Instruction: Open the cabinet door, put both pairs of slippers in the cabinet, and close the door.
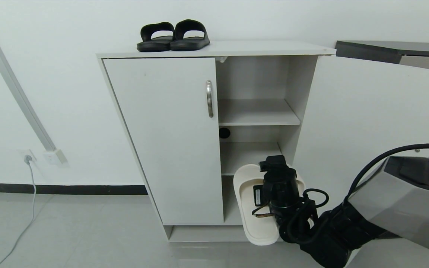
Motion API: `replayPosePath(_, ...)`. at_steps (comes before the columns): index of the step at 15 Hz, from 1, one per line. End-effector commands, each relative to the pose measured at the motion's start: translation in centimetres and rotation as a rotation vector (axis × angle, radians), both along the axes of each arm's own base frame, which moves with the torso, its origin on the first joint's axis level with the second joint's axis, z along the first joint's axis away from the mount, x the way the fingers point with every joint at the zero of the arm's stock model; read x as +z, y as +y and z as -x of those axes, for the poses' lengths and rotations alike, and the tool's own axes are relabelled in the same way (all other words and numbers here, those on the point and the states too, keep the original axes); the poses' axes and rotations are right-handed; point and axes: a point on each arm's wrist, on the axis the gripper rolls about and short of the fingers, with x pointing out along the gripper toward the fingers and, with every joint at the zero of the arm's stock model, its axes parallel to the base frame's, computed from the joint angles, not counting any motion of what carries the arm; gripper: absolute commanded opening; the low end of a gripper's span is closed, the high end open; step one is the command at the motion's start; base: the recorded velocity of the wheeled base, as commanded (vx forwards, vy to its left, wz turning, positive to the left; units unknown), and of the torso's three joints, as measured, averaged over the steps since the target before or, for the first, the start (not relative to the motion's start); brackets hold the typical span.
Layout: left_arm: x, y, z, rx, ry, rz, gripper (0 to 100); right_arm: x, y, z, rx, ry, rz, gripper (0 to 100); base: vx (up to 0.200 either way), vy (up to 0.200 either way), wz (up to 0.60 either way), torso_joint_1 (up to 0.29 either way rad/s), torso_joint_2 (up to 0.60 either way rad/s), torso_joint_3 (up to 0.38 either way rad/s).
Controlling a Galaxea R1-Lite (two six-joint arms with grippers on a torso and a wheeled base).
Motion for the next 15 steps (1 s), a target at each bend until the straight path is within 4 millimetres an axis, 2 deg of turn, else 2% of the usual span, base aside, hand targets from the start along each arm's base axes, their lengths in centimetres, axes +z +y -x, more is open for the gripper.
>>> replayPosePath(1,0.0,0.0,0.0,0.001,0.001,0.0,0,-0.7,0.3,-0.2,0.005,0.01,0.007,0,0.0,0.0,0.0,0.0,0.0,0.0)
replayPosePath(7,0.0,0.0,0.0,-0.004,0.003,0.0,0,-0.6,0.5,-0.7,-0.001,-0.002,-0.003,0,0.0,0.0,0.0,0.0,0.0,0.0)
replayPosePath(10,0.0,0.0,0.0,-0.004,0.003,0.0,0,-0.6,0.5,-0.9,-0.002,-0.002,-0.003,0,0.0,0.0,0.0,0.004,0.0,-0.128)
replayPosePath(12,0.0,0.0,0.0,-0.004,0.003,0.0,0,-1.1,0.7,-1.0,-0.002,0.0,-0.002,0,0.0,0.0,0.0,0.005,0.0,-0.188)
replayPosePath(15,0.0,0.0,0.0,-0.004,0.003,0.0,0,-3.0,1.8,-2.3,-0.006,-0.015,-0.017,0,0.0,0.0,0.0,-0.002,0.0,-0.196)
